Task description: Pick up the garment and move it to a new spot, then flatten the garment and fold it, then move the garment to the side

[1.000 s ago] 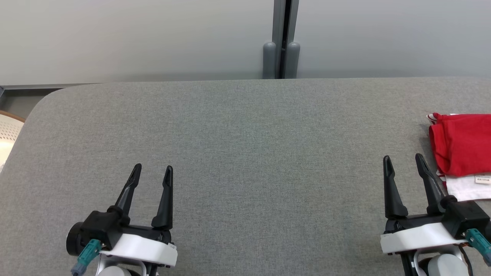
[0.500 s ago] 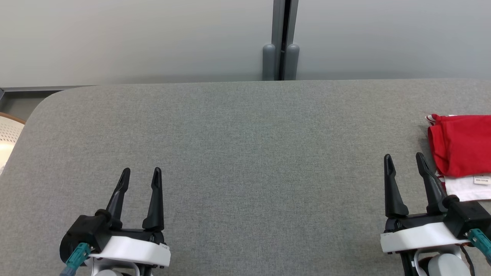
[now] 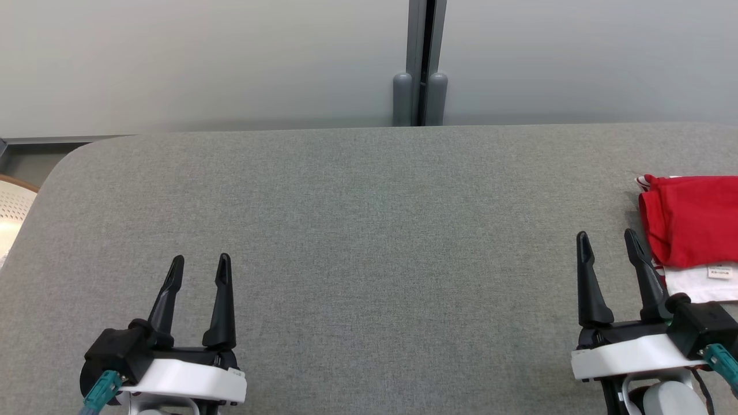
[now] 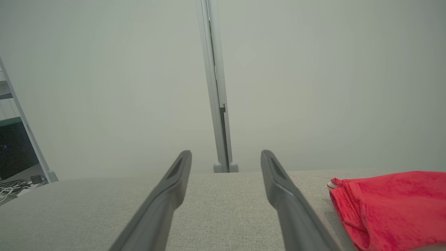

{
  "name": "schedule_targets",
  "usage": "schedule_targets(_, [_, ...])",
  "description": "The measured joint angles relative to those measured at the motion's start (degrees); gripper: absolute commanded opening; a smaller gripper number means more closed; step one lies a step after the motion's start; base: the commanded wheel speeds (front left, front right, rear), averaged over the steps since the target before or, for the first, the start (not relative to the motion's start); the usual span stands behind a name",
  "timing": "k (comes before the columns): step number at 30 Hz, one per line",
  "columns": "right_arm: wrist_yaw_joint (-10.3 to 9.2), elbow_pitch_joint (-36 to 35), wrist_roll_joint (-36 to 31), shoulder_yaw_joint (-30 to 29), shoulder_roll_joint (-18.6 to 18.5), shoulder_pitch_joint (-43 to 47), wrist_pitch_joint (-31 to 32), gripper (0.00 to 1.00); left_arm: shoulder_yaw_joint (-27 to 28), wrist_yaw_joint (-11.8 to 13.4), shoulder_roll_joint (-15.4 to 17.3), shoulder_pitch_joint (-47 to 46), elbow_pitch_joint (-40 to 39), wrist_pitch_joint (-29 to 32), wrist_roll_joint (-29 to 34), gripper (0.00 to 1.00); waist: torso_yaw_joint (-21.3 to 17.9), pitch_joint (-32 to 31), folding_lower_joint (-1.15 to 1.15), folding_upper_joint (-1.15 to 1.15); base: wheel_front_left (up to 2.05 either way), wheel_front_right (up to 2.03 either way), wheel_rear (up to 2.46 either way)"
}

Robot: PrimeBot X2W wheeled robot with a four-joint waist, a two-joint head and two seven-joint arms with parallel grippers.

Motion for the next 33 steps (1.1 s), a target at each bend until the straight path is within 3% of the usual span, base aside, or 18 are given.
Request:
schedule_targets(2, [0.0,0.0,0.0,0.0,0.0,0.0,0.0,1.0,0.2,-0.1,0.0,0.0,-0.2,0.0,-0.2,1.0,0.0,0.0,0.0,0.0,0.0,0.0,0.0])
schedule_targets(3, [0.0,0.0,0.0,0.0,0.0,0.0,0.0,0.0,0.3,-0.2,0.0,0.0,-0.3,0.0,-0.6,0.0,0.0,0.0,0.0,0.0,0.0,0.0,0.0])
schedule_targets(9, [0.0,2.6,0.2,0.2,0.2,1.9,0.1,0.0,0.0,-0.3,-0.4,2.0,2.5,0.1,-1.0,0.0,-0.1,0.0,0.0,0.0,0.0,0.0,0.0])
schedule_targets(33, [0.0,3.2,25.9,-1.8,0.0,2.0,6.1,0.0,2.4,-1.1,-0.2,1.3,3.9,6.4,-23.8,0.0,-0.8,-0.6,0.0,0.0,0.0,0.0,0.0])
